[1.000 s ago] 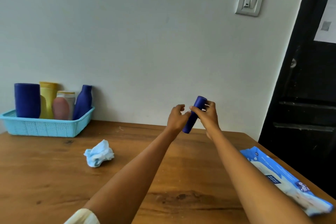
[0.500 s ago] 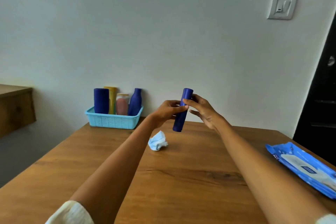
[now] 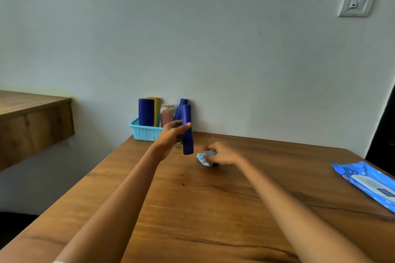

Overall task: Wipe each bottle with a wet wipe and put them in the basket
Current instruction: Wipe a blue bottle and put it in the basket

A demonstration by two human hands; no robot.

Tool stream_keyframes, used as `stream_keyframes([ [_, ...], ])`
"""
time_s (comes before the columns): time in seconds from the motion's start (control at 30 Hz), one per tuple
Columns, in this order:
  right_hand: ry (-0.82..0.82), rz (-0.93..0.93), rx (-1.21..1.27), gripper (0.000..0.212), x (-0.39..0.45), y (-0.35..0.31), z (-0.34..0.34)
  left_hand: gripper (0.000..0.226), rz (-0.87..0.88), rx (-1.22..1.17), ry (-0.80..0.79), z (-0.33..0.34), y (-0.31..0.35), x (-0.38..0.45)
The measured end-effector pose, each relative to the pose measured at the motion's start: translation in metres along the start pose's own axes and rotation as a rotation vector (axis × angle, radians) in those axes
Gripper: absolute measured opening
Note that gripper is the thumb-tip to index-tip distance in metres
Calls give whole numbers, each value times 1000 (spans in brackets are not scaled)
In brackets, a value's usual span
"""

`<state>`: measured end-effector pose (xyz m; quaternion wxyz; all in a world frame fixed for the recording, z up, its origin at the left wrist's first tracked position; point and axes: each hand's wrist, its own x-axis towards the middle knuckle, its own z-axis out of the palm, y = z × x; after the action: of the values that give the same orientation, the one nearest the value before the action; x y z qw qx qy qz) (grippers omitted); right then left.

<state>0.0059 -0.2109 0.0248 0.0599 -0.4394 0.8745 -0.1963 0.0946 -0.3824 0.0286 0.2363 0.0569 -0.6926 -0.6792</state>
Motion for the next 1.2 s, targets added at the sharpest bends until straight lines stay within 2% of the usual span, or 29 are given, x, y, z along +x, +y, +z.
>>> stream_keyframes([
  [0.1,-31,9,-82,38,4,0,2,51,-13,-65,0,-2,-7,-7],
  [0.17,17,32,10,27,9,-3,3,49,-17,-163,18,0,-9,-8],
  [0.23,218,53,194,17,13,-10,-2,44,-2,-278,31,2,-6,-7],
  [0.33,622,62,533,20,22,-21,-23,32,36,-460,26,7,1,1],
  [0.4,725,-10,774,23,27,-31,-39,37,42,-574,4,10,4,9],
  [0.47,742,-96,866,28,30,-41,-51,46,46,-625,-58,16,7,17],
  [0.63,792,-115,727,32,37,-52,-60,36,95,-613,-198,37,14,30],
  [0.9,964,-194,498,28,35,-43,-67,37,72,-446,-351,30,15,40],
  [1.03,1003,-268,380,27,34,-47,-65,45,71,-364,-320,28,22,45],
  [1.2,899,-380,228,13,33,-49,-53,35,108,-337,-247,24,18,48],
])
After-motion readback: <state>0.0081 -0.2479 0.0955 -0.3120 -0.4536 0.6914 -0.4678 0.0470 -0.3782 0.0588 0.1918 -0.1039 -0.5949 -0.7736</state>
